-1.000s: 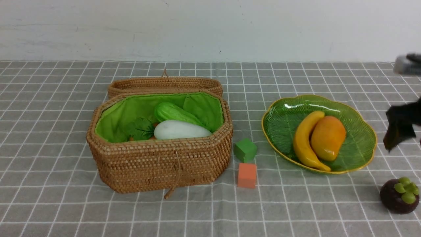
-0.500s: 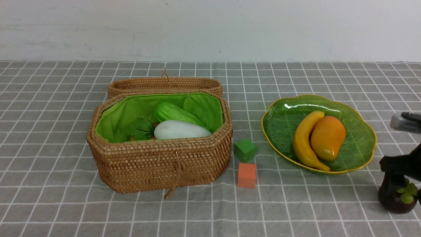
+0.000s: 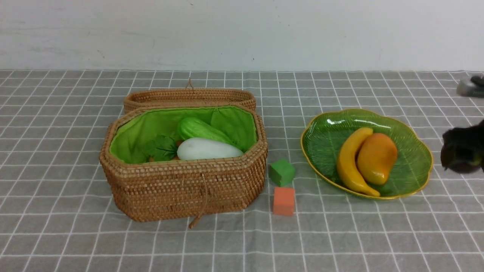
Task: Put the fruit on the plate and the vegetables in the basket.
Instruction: Use the right arm to grab a mangosteen and put it into the right plate
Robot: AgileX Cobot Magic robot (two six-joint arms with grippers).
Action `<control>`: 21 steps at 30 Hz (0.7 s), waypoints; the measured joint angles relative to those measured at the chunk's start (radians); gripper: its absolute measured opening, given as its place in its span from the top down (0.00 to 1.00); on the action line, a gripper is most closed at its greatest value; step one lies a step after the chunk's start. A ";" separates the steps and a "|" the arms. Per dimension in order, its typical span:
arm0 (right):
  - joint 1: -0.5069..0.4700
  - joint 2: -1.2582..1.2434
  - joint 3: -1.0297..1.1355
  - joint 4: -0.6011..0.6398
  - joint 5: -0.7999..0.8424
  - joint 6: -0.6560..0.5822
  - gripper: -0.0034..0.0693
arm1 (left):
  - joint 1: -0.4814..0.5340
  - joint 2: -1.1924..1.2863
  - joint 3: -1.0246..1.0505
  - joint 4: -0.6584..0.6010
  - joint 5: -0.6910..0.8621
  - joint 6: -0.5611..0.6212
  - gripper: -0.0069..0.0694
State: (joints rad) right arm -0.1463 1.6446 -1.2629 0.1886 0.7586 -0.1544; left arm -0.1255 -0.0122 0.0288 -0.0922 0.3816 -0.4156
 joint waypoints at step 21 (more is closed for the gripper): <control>0.085 0.196 -0.035 0.064 -0.181 0.010 0.15 | 0.000 0.000 0.000 0.000 0.000 0.000 0.71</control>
State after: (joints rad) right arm -0.0613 1.8402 -1.2984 0.2525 0.5776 -0.1447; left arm -0.1255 -0.0122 0.0288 -0.0922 0.3816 -0.4156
